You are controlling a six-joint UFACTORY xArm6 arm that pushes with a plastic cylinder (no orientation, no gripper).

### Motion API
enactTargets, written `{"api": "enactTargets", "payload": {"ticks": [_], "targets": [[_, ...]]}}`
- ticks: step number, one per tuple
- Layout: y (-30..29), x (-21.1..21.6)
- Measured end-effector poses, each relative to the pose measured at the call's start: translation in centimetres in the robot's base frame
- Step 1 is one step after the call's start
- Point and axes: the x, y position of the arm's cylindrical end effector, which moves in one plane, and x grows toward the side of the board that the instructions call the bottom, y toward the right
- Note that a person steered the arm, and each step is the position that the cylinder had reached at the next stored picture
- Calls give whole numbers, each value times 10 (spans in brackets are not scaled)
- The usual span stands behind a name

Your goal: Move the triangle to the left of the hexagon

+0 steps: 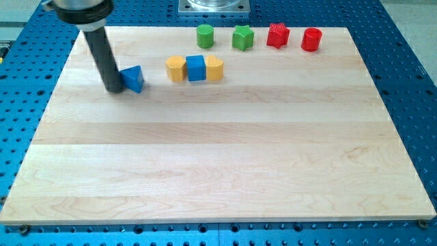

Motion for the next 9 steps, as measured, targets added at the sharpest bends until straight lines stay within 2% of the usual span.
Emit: {"api": "enactTargets", "payload": {"ticks": [1, 2, 4, 5, 6, 7, 8, 9], "targets": [[8, 3], [16, 35], [43, -23], [-5, -30], [8, -73], [47, -100], [71, -102], [71, -90]]}}
